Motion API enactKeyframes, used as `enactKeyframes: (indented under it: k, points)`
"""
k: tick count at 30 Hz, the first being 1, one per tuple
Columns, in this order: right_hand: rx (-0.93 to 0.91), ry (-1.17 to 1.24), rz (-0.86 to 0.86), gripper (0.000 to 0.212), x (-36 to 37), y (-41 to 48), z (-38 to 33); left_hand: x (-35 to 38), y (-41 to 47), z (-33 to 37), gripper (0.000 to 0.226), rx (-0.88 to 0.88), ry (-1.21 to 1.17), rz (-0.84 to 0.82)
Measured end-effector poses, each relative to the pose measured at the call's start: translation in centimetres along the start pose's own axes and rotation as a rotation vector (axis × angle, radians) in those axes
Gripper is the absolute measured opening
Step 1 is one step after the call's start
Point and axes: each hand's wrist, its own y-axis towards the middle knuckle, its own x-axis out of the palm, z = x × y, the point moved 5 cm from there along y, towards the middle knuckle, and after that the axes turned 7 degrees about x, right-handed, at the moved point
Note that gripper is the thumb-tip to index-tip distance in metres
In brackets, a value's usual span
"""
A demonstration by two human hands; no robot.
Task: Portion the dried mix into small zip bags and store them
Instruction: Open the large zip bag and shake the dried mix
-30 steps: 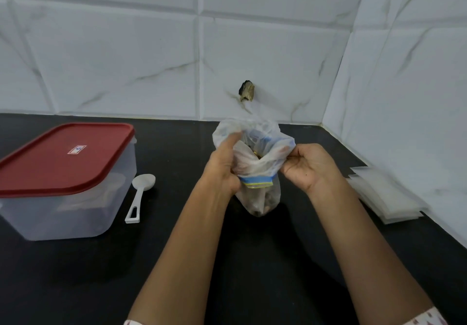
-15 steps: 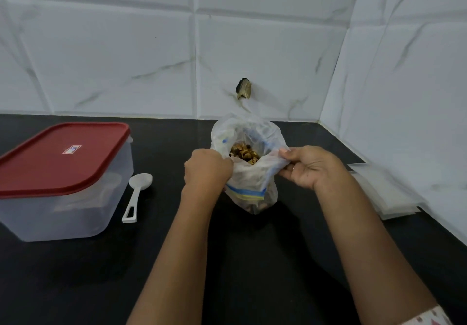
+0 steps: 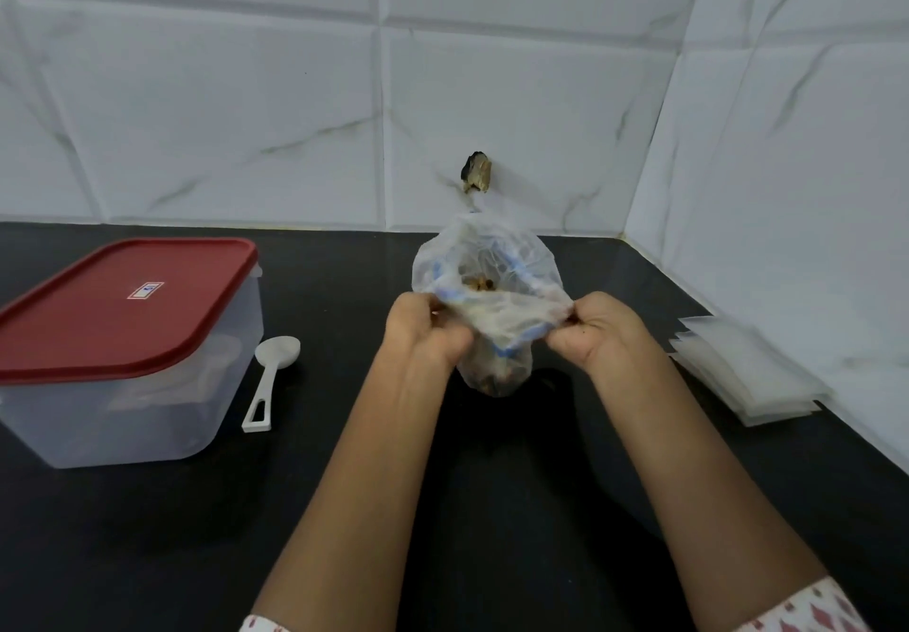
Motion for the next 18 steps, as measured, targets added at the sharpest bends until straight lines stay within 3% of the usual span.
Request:
enactKeyframes:
  k: [4,7,8,12,15,18]
  points:
    - [-0.021,-0.21,0.047,0.044,-0.2,0.3,0.7,-1.4,0.6,-0.6,0.045,-0.056,0.035,0.059]
    - [-0.134,-0.481,0.08,0.082,0.2,0.8,0.1,-0.3,-0.7,-0.4,0.052,-0.053,0.094,-0.045]
    - [-0.225,-0.645,0.145,0.082,0.1,0.7,-0.4,0.0,-1.0,-0.5,0.055,-0.047,0.143,-0.073]
    - [-0.602,-1.157,0.361,0.018,-0.1,-0.1,-1.4,-0.7,0.2,-0.5,0.029,-0.025,0.272,-0.011]
    - [-0.582,-1.045,0.344,0.021,-0.7,0.5,-1.6,-1.5,1.1,-0.3,0.032,0.036,0.37,0.086]
    - [-0.284,-0.548,0.237,0.018,-1.7,1.1,-1.1,-1.6,0.4,0.0,0.03,0.029,0.387,0.056]
